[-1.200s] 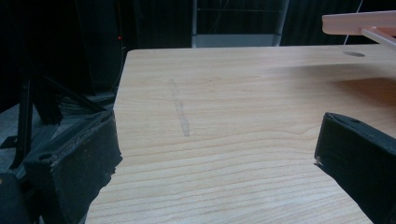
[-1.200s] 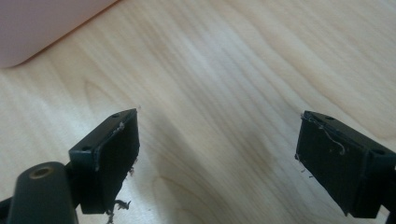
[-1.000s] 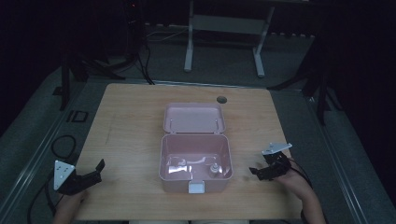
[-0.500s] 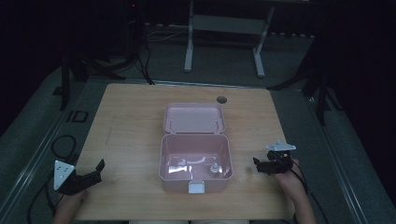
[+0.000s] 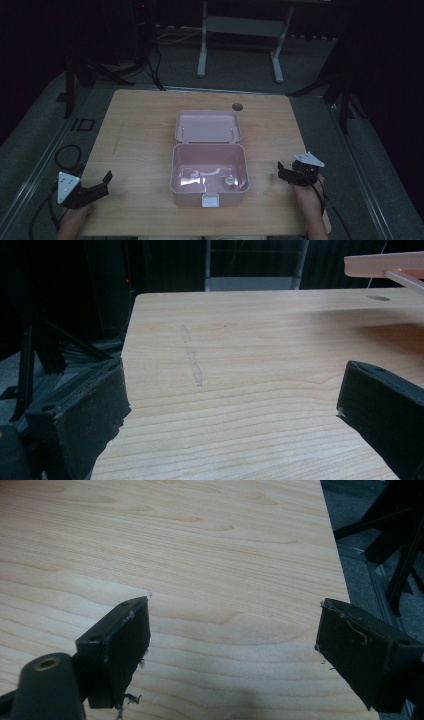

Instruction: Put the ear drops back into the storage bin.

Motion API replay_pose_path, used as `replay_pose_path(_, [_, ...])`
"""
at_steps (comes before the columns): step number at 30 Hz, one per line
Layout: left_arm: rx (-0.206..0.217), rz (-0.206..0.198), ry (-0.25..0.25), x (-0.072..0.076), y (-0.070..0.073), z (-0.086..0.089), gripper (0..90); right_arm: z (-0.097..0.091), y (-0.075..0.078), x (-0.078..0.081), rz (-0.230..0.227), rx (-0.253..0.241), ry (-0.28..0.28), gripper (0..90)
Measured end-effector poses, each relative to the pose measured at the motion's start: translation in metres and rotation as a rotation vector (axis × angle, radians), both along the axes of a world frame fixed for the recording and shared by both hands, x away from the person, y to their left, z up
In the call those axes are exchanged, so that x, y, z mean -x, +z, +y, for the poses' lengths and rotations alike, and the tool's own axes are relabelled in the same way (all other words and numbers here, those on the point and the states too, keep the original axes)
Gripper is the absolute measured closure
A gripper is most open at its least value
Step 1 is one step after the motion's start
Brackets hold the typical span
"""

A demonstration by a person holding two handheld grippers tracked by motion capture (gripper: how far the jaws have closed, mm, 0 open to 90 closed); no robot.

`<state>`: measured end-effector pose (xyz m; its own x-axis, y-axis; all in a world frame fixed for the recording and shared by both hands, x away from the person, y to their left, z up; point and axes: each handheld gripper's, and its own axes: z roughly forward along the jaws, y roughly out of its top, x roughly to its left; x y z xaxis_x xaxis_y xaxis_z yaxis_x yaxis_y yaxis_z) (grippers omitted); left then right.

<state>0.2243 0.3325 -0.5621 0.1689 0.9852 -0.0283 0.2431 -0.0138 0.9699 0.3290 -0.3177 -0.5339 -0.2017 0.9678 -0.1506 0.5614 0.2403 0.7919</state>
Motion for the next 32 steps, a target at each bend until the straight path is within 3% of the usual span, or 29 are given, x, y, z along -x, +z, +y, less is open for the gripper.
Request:
replay_pose_path(4, [0.000, 0.000, 0.000, 0.000, 0.000, 0.000, 0.4, 0.000, -0.003, 0.002, -0.017, -0.008, -0.019, 13.8])
replay_pose_path(7, [0.000, 0.000, 0.000, 0.000, 0.000, 0.000, 0.3, 0.000, -0.006, 0.006, -0.073, -0.018, -0.041, 13.5])
replay_pose_path(9, [0.000, 0.000, 0.000, 0.000, 0.000, 0.000, 0.4, -0.001, -0.005, 0.010, -0.139, -0.042, -0.067, 13.3])
replay_pose_path(19, [0.002, -0.002, -0.001, 0.000, 0.000, 0.000, 0.3, 0.000, -0.009, 0.019, -0.249, -0.027, -0.066, 13.3])
replay_pose_path(26, [0.002, -0.005, -0.006, 0.000, 0.000, 0.000, 0.3, -0.001, -0.011, 0.022, -0.288, -0.026, -0.042, 13.3])
replay_pose_path(32, [0.002, -0.005, -0.007, 0.000, 0.000, 0.000, 0.3, -0.001, -0.013, 0.022, -0.282, -0.012, -0.044, 13.3])
